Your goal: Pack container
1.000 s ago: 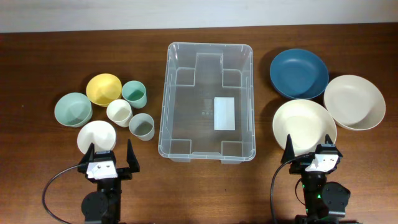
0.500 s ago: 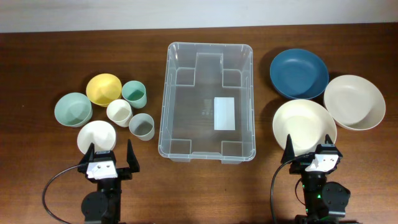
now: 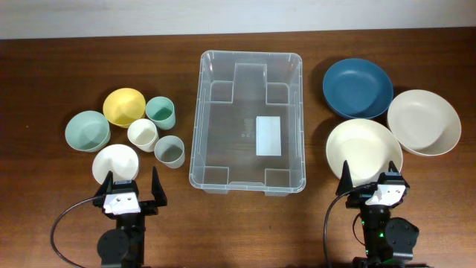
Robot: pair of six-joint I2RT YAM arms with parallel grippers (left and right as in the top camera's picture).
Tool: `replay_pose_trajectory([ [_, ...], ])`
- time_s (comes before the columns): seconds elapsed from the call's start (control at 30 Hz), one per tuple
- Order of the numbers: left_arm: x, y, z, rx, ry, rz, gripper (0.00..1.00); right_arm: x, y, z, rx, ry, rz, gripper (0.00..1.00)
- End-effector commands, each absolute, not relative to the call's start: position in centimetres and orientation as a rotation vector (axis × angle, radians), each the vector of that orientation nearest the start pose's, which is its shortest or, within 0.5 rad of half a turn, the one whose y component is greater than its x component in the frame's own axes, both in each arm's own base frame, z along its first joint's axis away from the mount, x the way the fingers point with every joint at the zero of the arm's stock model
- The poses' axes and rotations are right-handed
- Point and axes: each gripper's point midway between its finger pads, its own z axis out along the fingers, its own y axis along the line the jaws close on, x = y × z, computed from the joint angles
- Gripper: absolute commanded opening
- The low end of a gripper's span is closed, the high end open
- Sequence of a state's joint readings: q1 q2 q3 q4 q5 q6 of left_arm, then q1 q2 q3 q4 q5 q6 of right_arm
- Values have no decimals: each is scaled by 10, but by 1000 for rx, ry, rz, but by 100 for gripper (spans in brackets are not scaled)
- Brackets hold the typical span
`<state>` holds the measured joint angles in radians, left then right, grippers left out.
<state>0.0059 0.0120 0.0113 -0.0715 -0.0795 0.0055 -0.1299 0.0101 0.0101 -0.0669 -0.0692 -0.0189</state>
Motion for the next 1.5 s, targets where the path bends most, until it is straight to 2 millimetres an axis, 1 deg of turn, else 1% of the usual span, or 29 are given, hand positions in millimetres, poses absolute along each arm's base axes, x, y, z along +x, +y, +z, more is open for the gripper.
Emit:
replay_pose_trajectory([
  [0.0,245,17,161,-79,1635,76,99,245,-19,163,63,1631,-29,99],
  [0.07,244,17,168,-82,1620,72,99,244,-19,178,61,1601,-32,98],
  [0.1,244,17,175,-83,1608,72,99,241,-22,194,75,1573,-49,99],
  [0.17,243,17,184,-83,1600,71,99,237,-26,211,93,1552,-70,99],
  [0.27,244,17,196,-82,1614,72,99,235,-32,224,121,1576,-95,99],
  [0.43,251,17,212,-80,1720,77,99,247,-35,225,139,1753,-98,99],
  [0.53,260,16,224,-81,1803,72,100,261,-36,225,158,1884,-86,99],
  [0.57,264,16,226,-78,1839,71,99,269,-37,226,177,1952,-74,99],
  [0.6,267,14,228,-71,1880,65,99,272,-38,226,180,1980,-73,99],
  [0.67,276,10,227,-54,2007,48,99,284,-42,227,242,2115,-48,99],
  [0.7,280,9,225,-49,2055,43,99,288,-46,228,279,2171,-41,99],
  [0.73,287,5,222,-34,2136,20,99,291,-58,226,379,2262,-37,99],
  [0.8,298,-3,217,-7,2237,-34,99,295,-77,226,494,2382,-13,99],
  [0.87,305,-10,213,12,2310,-81,99,298,-89,226,584,2444,81,99],
  [0.9,309,-15,210,25,2359,-118,99,301,-102,228,672,2465,188,99],
  [0.93,310,-16,207,25,2384,-123,99,302,-109,228,716,2465,227,99],
  [0.97,314,-16,204,24,2405,-124,99,300,-126,226,795,2452,264,99],
  [1.07,315,-16,202,23,2415,-124,99,292,-164,216,945,2409,263,99],
  [1.1,315,-16,202,23,2414,-124,99,285,-184,207,1031,2392,254,99],
  [1.13,315,-16,202,23,2413,-124,99,282,-196,200,1081,2380,275,99],
  [1.23,316,-16,202,23,2411,-124,100,286,-213,182,1140,2363,340,99],
  [1.27,316,-16,202,23,2411,-124,99,290,-218,171,1146,2370,367,99],
  [1.33,316,-16,202,23,2411,-124,100,299,-221,156,1122,2390,410,99],
  [1.37,316,-16,202,24,2410,-123,99,307,-221,144,1101,2401,458,99],
  [1.47,316,-16,202,23,2410,-122,99,323,-222,125,1061,2393,563,99],
])
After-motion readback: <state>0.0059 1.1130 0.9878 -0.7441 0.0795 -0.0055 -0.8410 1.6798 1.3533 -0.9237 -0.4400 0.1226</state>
